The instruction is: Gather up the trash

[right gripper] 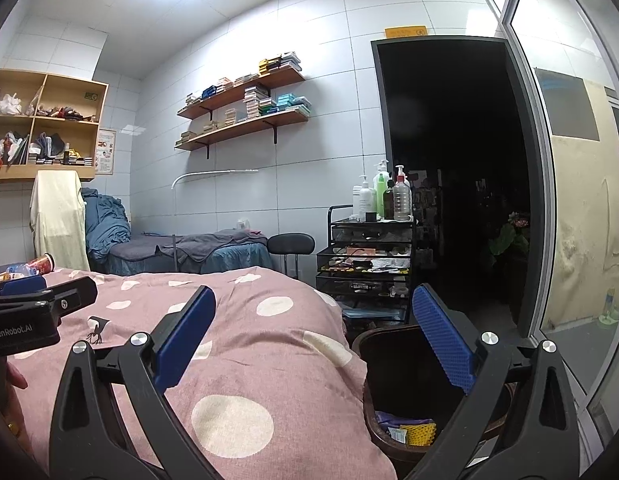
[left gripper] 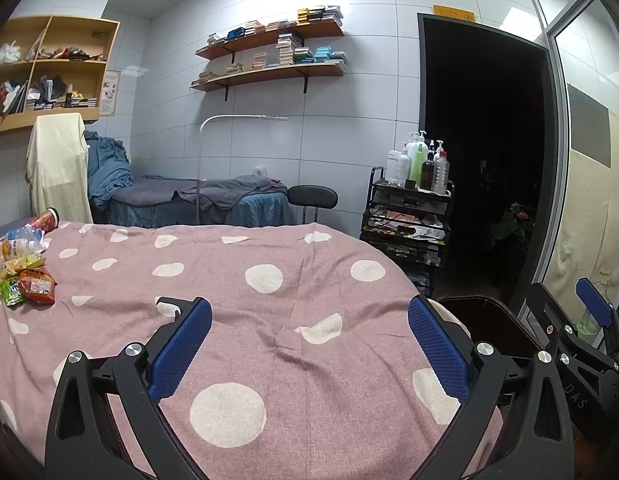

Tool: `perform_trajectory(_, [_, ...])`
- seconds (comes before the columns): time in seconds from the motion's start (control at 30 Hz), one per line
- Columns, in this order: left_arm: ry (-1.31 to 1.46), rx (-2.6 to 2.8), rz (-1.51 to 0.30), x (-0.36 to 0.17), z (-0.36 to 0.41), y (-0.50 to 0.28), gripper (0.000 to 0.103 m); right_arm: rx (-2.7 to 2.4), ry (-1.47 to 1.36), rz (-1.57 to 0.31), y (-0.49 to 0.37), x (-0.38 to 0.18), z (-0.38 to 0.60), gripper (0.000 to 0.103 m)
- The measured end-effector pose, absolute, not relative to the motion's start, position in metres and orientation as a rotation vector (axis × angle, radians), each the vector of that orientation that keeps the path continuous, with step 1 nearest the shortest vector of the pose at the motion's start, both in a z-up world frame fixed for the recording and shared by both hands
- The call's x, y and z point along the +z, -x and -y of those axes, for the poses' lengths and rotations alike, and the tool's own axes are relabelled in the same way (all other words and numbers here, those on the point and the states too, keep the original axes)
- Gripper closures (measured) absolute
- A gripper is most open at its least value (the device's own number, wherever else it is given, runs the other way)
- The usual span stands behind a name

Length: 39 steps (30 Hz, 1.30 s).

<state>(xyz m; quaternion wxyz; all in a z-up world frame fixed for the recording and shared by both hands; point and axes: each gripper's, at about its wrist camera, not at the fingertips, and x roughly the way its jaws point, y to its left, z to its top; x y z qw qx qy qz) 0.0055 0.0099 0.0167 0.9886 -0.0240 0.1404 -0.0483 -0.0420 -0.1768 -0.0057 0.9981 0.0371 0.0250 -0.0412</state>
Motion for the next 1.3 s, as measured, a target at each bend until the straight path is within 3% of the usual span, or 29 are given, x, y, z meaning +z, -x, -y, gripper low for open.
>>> perform_trajectory(1.3, [0.05, -0.096, -0.292, 0.0144, -0.0079, -0.0044, 0.005, -0.076, -0.089, -0.063, 0.0378, -0.0093, 0.1817, 0.006])
